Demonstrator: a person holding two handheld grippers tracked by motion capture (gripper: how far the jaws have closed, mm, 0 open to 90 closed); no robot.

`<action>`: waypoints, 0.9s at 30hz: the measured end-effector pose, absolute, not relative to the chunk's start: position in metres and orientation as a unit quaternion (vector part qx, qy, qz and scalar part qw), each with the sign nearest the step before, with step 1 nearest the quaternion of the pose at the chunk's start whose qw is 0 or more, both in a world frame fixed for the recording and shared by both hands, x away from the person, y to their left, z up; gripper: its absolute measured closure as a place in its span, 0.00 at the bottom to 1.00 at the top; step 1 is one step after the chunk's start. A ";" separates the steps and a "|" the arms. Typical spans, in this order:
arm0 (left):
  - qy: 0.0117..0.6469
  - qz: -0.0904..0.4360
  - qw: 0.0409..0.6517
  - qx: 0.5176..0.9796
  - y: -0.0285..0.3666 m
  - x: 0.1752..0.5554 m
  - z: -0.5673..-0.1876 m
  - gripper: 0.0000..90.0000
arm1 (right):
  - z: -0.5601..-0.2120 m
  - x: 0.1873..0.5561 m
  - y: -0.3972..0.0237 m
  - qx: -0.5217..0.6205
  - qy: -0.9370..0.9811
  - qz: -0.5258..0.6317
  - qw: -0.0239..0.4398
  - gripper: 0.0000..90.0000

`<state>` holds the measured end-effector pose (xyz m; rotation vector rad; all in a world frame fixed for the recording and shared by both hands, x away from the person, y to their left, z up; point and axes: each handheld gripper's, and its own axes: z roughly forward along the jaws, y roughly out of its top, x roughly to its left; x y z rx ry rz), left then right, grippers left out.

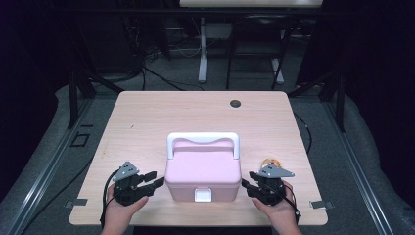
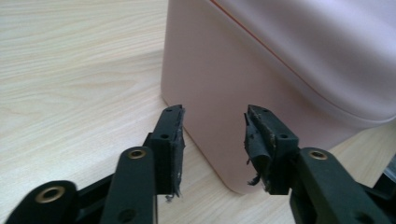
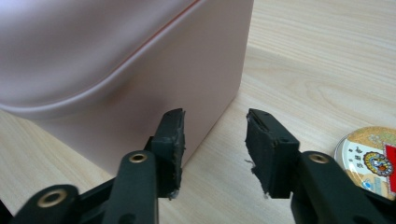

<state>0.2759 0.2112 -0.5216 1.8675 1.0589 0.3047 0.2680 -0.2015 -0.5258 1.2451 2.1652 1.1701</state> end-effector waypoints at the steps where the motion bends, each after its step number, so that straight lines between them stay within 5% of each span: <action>1: 0.432 0.124 0.468 0.761 0.211 0.276 -0.522 0.58 | -0.525 0.268 -0.202 0.443 0.770 0.418 0.190 0.56; 6: 0.435 0.132 0.478 0.752 0.215 0.276 -0.515 0.53 | -0.521 0.269 -0.204 0.440 0.772 0.425 0.172 0.61; 9: 0.433 0.130 0.478 0.753 0.218 0.277 -0.509 0.50 | -0.518 0.270 -0.206 0.434 0.776 0.424 0.171 0.56; 27: 0.413 0.110 0.473 0.771 0.213 0.287 -0.475 0.53 | -0.476 0.280 -0.225 0.425 0.776 0.438 0.159 0.60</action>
